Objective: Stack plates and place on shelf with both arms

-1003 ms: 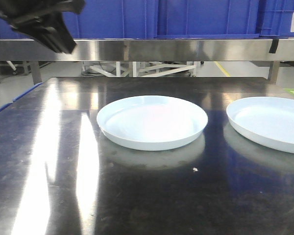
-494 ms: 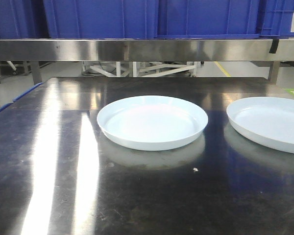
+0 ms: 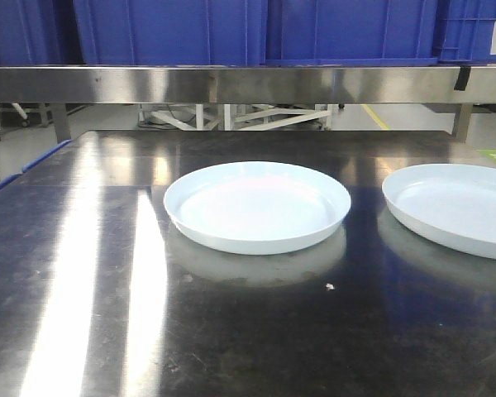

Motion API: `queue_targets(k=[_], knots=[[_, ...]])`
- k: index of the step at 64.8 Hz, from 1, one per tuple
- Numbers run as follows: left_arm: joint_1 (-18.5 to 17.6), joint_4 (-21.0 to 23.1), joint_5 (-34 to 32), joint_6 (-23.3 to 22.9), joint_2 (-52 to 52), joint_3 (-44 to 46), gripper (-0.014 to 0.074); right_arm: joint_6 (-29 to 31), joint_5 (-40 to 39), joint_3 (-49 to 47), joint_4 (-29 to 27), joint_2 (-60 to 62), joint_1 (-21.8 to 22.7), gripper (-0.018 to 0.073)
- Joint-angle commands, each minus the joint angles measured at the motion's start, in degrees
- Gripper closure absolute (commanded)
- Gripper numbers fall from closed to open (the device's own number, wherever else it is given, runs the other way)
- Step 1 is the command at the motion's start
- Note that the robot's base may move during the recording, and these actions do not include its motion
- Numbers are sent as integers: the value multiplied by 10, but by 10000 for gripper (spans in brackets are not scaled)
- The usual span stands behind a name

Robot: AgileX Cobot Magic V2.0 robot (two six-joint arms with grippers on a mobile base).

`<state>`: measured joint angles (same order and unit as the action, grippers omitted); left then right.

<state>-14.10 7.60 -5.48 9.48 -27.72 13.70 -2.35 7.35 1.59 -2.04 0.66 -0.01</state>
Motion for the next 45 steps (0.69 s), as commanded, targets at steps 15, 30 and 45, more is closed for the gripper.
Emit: queue_targets(k=[15,30,45], knots=[[30,1,-52,-1,-1,44,510,4,-51,1,0,10,3,504],[86,1,-39,-1,-1,65,510,4,-69,1,0,10,3,504],[89,1,-30,-1,-1,65,512,-47,-152,1,-39,10,2,503]])
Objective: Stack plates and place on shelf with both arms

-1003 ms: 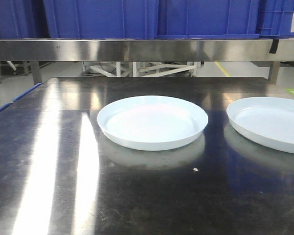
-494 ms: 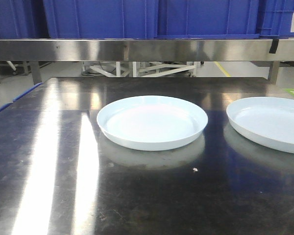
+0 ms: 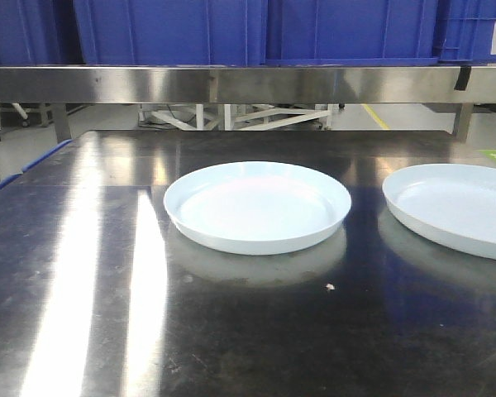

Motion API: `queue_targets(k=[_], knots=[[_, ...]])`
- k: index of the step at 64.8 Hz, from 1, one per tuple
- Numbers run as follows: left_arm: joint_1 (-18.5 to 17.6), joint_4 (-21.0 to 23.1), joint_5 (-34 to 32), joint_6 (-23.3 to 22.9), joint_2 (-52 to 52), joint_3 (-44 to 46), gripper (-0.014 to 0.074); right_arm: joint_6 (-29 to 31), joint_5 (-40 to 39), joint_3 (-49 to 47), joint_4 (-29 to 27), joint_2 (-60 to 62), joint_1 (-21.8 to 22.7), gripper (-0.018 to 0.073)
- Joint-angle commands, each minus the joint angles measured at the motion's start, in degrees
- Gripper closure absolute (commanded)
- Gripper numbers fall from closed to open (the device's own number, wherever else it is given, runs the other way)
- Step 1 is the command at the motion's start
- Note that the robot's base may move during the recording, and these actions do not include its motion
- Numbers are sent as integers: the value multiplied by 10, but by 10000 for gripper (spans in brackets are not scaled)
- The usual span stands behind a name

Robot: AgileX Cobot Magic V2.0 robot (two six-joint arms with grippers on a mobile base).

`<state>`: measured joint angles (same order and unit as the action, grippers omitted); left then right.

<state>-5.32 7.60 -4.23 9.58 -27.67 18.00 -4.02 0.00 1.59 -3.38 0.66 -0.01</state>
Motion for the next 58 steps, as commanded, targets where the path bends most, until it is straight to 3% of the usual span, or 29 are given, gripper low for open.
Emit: queue_targets(k=[1,13,29,58], knots=[[1,1,-42,-2,-1,22,512,-34,-77,1,-31,10,2,503],[1,1,-42,-2,-1,22,514,-37,25,-56,-44,-12,2,503],[1,1,-42,-2,-1,22,514,-9,157,-179,48,-156,2,503],[1,1,-42,-2,-1,22,514,-9,308,-333,46,-427,1,503]])
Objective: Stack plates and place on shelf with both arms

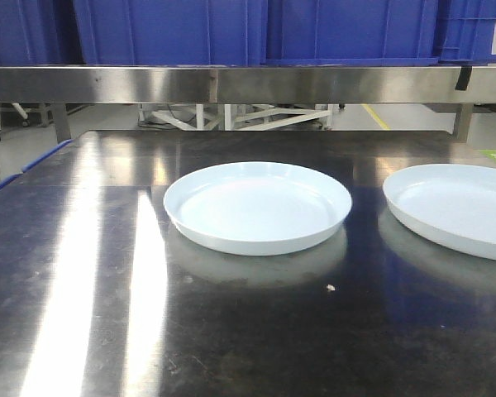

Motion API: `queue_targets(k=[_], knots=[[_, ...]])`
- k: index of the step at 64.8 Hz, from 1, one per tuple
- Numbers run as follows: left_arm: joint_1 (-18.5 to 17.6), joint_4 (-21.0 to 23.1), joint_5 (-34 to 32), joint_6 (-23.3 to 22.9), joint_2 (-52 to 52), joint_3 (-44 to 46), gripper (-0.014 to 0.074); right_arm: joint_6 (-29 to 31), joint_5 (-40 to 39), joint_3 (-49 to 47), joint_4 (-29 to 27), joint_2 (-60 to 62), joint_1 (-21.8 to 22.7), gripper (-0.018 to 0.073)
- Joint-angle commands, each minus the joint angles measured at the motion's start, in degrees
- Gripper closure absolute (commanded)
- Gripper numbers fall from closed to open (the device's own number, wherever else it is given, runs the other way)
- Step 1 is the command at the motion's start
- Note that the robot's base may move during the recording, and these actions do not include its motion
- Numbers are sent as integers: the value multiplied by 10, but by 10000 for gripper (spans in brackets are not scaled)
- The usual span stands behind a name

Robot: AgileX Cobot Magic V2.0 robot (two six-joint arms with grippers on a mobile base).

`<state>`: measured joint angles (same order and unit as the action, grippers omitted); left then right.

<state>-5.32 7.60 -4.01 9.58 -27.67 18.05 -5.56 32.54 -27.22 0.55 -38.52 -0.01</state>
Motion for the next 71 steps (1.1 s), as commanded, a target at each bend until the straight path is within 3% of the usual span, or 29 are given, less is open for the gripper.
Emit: queue_targets(k=[1,26,39,45,56,71], knots=[[1,1,-44,-2,-1,21,514,6,-12,-50,6,-41,1,503],[1,1,-44,-2,-1,21,514,6,65,-186,-21,-201,3,504],[1,1,-44,-2,-1,21,514,6,133,-298,-30,-334,54,496],[1,1,-44,-2,-1,21,514,6,141,-338,-31,-382,75,433],[1,1,-44,-2,-1,21,514,7,141,-382,-34,-455,95,226],[1,1,-44,-2,-1,21,514,31,128,-396,-38,-529,101,203]])
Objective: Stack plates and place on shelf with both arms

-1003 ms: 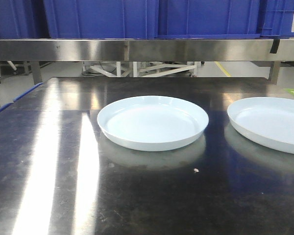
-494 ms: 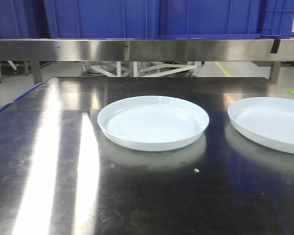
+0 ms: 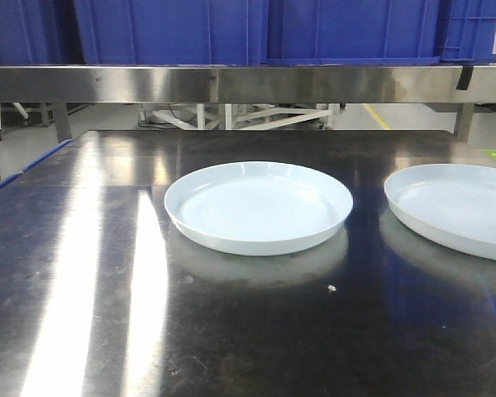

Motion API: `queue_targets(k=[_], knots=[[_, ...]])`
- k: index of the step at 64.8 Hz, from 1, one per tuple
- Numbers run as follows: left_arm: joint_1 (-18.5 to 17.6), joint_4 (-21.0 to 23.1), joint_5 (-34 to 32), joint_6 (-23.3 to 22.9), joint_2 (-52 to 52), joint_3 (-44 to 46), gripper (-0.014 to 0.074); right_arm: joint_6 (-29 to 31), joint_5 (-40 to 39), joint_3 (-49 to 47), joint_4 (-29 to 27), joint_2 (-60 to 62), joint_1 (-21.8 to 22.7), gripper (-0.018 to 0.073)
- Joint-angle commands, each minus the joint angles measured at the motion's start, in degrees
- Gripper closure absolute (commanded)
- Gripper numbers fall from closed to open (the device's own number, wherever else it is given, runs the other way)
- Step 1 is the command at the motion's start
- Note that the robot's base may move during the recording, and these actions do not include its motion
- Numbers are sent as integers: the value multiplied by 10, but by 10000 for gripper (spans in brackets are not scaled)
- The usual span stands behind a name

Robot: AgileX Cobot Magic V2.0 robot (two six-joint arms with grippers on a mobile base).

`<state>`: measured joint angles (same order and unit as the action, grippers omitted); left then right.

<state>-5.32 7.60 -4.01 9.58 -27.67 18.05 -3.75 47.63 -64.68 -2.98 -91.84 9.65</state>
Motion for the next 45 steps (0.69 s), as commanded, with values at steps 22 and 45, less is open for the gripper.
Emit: queue_targets(k=[22,45], knots=[[1,1,-44,-2,-1,21,514,28,-39,-21,-4,-35,4,192],[1,1,-44,-2,-1,20,514,29,-52,-21,-4,-54,4,211]])
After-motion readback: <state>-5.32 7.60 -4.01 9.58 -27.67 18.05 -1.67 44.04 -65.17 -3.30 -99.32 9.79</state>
